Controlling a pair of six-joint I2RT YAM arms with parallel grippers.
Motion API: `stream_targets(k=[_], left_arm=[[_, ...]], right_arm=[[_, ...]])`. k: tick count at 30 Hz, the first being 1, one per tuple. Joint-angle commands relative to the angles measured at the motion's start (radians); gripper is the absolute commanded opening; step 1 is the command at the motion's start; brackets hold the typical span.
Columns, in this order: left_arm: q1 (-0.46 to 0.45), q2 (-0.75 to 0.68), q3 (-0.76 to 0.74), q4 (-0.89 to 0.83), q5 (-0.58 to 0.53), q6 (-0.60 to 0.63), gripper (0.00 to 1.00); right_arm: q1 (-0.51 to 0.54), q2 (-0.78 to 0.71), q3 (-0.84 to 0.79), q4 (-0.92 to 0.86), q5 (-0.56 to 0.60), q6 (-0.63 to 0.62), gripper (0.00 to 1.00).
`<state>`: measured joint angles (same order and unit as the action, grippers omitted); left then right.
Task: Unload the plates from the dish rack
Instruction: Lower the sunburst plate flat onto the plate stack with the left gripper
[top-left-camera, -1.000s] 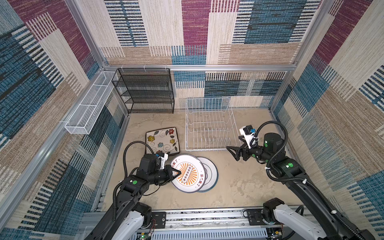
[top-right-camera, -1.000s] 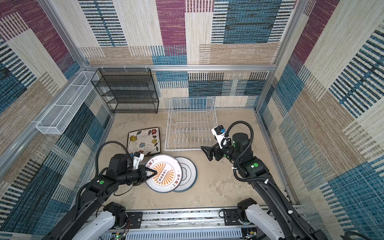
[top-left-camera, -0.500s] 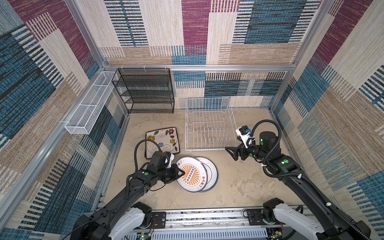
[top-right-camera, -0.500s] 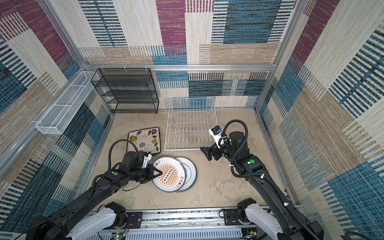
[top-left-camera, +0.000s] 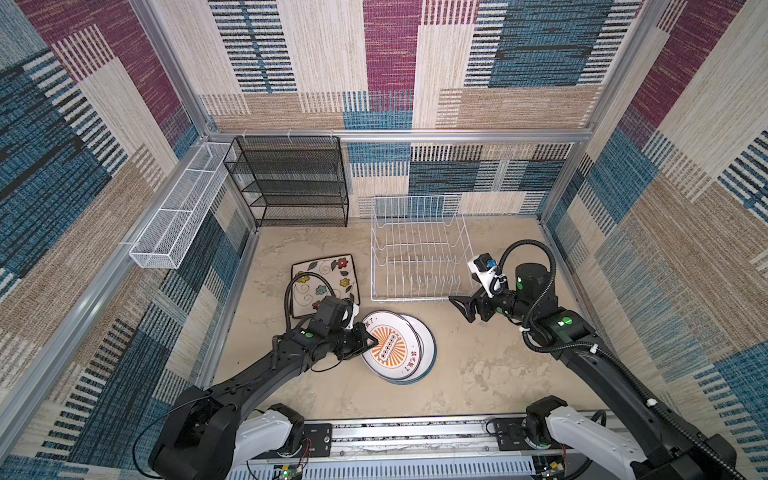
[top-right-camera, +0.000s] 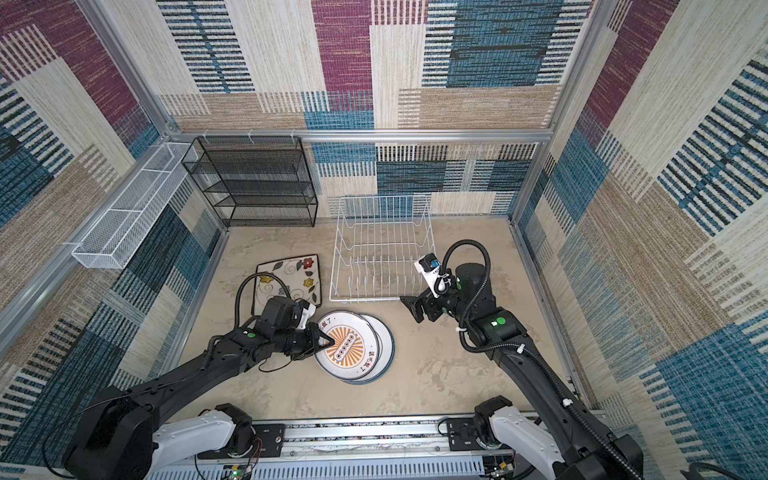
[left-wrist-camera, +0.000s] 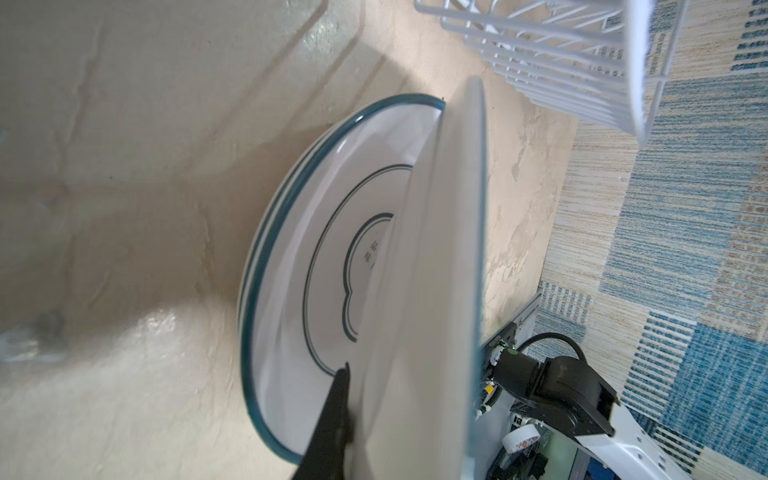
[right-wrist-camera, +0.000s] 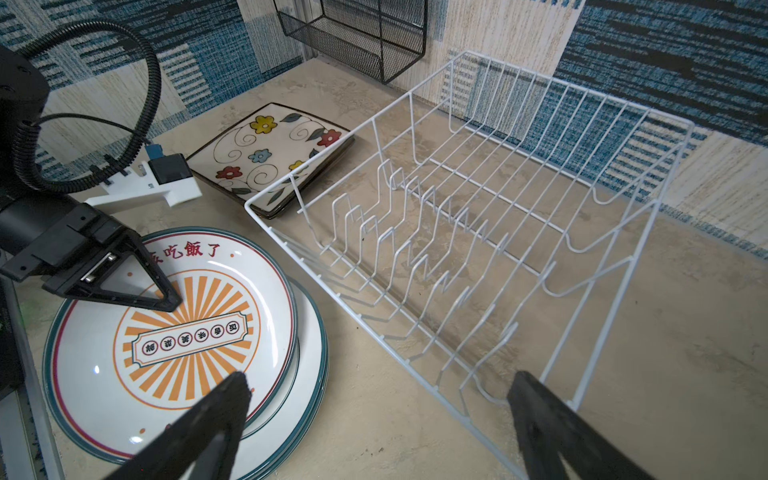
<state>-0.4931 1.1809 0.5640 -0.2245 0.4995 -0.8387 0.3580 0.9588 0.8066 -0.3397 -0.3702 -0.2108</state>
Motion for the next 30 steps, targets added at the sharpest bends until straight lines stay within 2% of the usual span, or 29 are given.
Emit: stream_targets(k=[1, 7, 16, 23, 30], left_arm=[[-0.003, 0.017, 0.016, 0.040, 0.006, 0.005, 0.13], [-0.005, 0.036, 0.030, 0.025, 0.001, 0.016, 0.25], [-0.006, 0.042, 0.102, -0.129, -0.052, 0.078, 0.51], [-0.005, 0.031, 0.142, -0.227, -0.108, 0.107, 0.56], [-0.006, 0.038, 0.146, -0.255, -0.128, 0.109, 0.57]], right_arm=[[-0.001, 0.007, 0.006, 0.030, 0.004, -0.013, 0.99], [0.000, 0.011, 0.010, 0.036, 0.004, -0.012, 0.99], [0.000, 0.017, 0.010, 0.039, 0.005, -0.014, 0.99], [-0.001, 0.028, 0.013, 0.041, 0.006, -0.012, 0.99], [0.001, 0.017, 0.004, 0.050, 0.006, -0.006, 0.99]])
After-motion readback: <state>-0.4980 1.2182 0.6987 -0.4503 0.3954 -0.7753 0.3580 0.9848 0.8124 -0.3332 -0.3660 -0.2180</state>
